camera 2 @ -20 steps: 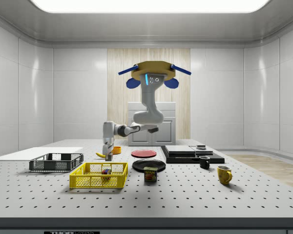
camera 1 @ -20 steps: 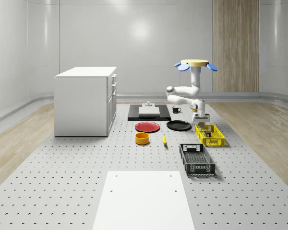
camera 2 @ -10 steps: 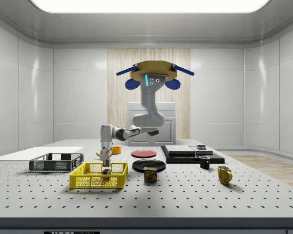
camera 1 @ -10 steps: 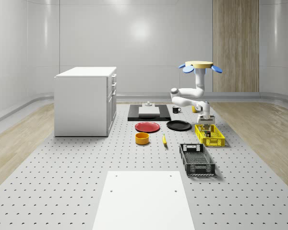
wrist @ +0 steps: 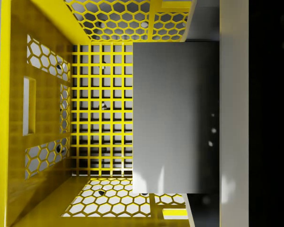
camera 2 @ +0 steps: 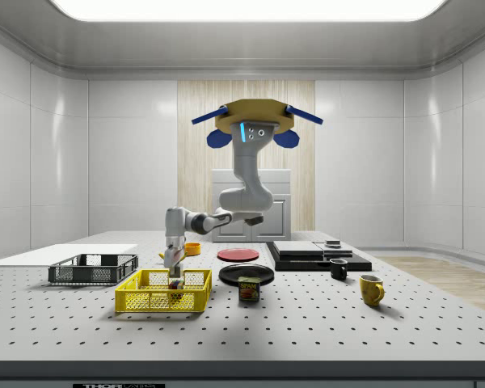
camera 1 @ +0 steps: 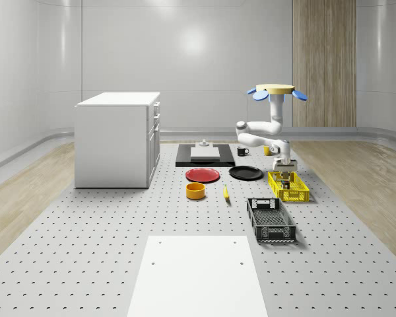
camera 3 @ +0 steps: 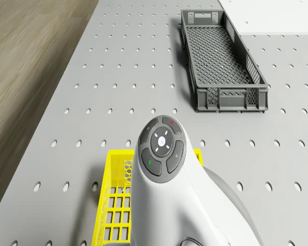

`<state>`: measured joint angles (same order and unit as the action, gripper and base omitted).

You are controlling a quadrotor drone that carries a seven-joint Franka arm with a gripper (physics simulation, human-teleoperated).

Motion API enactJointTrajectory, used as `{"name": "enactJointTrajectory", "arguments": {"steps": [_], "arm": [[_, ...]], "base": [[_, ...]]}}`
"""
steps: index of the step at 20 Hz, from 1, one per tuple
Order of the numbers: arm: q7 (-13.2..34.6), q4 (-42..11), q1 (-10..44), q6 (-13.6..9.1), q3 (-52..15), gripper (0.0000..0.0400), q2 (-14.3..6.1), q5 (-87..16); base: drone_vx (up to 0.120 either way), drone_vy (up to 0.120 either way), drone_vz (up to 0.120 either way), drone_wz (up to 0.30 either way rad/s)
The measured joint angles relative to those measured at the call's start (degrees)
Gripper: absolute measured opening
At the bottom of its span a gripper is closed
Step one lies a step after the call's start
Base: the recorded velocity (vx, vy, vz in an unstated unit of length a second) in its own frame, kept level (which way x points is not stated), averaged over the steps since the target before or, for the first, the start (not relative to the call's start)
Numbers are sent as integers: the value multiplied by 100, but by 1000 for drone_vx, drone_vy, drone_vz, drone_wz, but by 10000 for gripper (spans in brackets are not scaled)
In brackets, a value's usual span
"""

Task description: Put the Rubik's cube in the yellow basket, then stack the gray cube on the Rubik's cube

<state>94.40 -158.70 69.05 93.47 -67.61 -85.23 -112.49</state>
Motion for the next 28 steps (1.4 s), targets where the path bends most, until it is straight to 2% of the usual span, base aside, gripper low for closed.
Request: {"name": "enactJointTrajectory", "arguments": {"steps": [14, 16, 19, 23, 28], "arm": [[2, 224, 177, 100, 194, 250, 61, -189], [1, 239, 186, 111, 218, 309, 65, -211], [3, 206, 171, 70, 135, 357, 63, -135], [10, 114, 129, -35, -99, 384, 48, 83], [20, 50, 106, -107, -289, 395, 28, 264]], "base": [[0, 0, 0, 0], [0, 0, 0, 0], [0, 0, 0, 0], [0, 0, 0, 0], [0, 0, 0, 0]]}}
